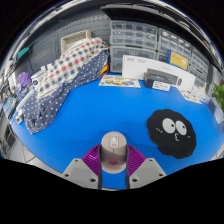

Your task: Arrange mouse

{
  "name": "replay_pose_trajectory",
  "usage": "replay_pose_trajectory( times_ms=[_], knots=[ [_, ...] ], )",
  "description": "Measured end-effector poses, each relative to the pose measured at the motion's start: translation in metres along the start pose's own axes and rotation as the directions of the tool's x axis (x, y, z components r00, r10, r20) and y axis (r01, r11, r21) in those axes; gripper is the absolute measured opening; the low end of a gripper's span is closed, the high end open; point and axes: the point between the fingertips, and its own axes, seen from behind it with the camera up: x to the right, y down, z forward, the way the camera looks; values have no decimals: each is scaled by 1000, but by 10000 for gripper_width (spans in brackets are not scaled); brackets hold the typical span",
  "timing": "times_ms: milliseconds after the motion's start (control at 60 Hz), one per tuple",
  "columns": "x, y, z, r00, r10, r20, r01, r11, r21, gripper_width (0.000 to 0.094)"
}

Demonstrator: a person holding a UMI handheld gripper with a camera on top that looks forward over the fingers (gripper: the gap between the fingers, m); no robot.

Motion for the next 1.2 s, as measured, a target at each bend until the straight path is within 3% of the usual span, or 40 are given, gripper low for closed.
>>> replay_pose_trajectory(
  times_ms=[133,200,383,500,633,767,883,1067,1167,1200],
  knots=[
    [-3,-1,-5,998,-45,38,46,999,-25,306],
    [-11,-20,-20,995,-62,73,63,998,1,306],
    [-5,-139,-76,990,-69,124,45,981,187,307],
    [35,-198,-103,993,-81,85,55,960,274,308],
    [108,-224,-112,999,-37,14,31,951,309,306],
    [175,-198,-87,1000,9,-27,-2,966,257,304],
    [214,-147,-47,998,32,-48,-25,988,151,304],
    [222,-64,8,998,59,-35,-60,998,-16,305],
    [216,-33,27,997,74,-28,-76,995,-63,337],
    [217,-35,28,996,78,-30,-80,996,-43,323]
  ],
)
